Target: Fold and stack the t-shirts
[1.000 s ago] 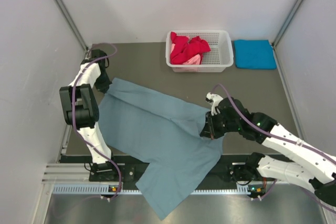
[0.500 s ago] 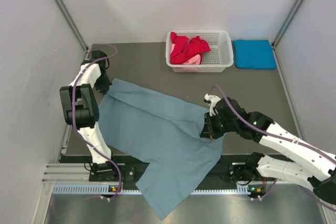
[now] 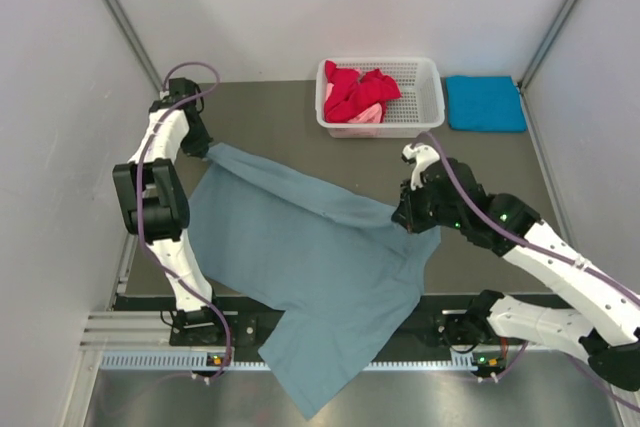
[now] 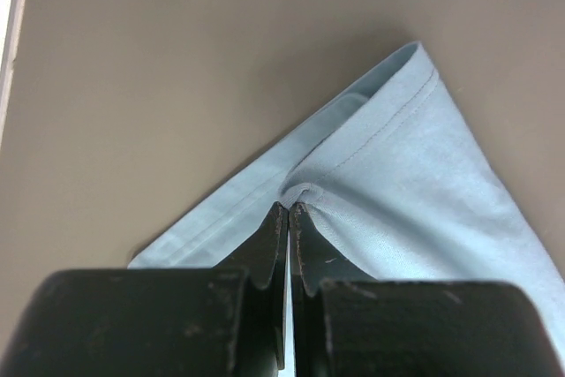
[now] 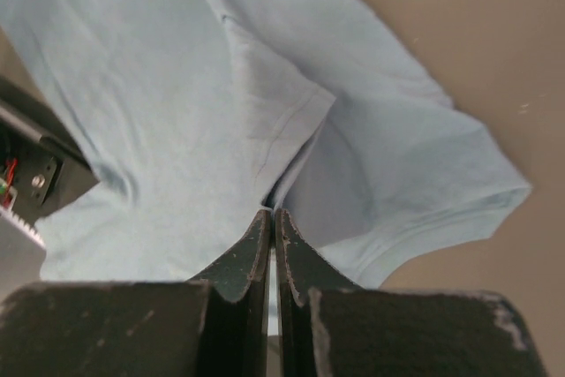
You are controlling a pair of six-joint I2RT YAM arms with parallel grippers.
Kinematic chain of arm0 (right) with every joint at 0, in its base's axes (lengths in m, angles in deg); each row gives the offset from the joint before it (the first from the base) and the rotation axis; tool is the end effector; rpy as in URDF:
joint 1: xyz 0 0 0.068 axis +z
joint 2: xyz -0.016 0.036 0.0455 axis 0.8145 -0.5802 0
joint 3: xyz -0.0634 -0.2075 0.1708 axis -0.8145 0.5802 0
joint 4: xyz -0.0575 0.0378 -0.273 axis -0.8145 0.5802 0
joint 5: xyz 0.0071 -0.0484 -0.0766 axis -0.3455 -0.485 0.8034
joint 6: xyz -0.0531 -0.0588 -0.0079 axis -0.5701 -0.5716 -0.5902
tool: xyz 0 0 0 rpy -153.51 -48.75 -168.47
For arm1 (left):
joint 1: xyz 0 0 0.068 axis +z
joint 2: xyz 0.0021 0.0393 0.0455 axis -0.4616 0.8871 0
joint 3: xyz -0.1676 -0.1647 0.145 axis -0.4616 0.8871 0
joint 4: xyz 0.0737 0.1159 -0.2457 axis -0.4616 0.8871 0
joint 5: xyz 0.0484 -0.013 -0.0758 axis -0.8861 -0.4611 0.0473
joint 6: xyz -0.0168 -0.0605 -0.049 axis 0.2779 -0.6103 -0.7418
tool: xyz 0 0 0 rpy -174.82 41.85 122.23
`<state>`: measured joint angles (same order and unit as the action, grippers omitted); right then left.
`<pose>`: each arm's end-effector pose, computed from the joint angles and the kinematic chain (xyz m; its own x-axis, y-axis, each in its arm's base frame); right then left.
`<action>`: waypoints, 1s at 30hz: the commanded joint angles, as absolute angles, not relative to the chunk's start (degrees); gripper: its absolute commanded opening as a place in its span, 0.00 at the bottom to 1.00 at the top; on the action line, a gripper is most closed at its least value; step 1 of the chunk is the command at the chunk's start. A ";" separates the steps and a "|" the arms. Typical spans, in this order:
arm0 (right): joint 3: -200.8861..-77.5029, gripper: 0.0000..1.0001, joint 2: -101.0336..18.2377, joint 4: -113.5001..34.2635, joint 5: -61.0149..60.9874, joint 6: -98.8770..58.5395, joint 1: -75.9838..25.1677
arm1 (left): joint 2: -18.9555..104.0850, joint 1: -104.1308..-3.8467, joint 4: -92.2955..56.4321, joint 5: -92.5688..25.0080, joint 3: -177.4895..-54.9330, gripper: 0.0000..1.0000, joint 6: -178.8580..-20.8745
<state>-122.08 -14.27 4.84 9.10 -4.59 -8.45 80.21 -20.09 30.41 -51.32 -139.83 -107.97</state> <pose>0.1620 0.1658 0.3183 -0.6856 -0.1630 -0.7095 -0.4818 0.8323 0.2744 0.4547 0.0703 0.2111 -0.7688 -0.4351 -0.4686 -0.4859 0.8739 -0.0143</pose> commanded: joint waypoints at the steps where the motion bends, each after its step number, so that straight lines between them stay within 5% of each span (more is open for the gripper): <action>1: -126.22 0.00 -15.25 5.93 9.13 -9.49 -12.68 | 81.42 -19.67 28.30 -50.48 -142.39 0.00 -108.59; 16: -115.51 0.00 -15.25 1.27 -9.85 -5.01 -11.48 | 81.42 -19.58 26.97 -56.98 -133.69 0.00 -107.01; 20: -113.48 0.01 -16.74 0.04 -12.41 -3.78 -9.62 | 81.42 -19.67 28.29 -59.35 -134.92 0.12 -107.53; 23: -113.31 0.13 -16.83 0.74 -12.94 -3.26 -9.80 | 79.67 -19.67 29.61 -62.51 -135.27 0.32 -108.76; 24: -113.48 0.31 -16.74 0.83 -12.85 -2.90 -9.89 | 77.92 -19.67 29.35 -63.04 -135.19 0.39 -109.11; 26: -113.83 0.46 -16.83 0.83 -13.03 -2.03 -10.85 | 76.33 -19.58 27.86 -62.88 -135.18 0.48 -109.56; 30: -114.62 0.54 -19.11 1.80 -11.28 -0.97 -19.34 | 74.47 -19.75 26.71 -58.31 -137.81 0.53 -111.57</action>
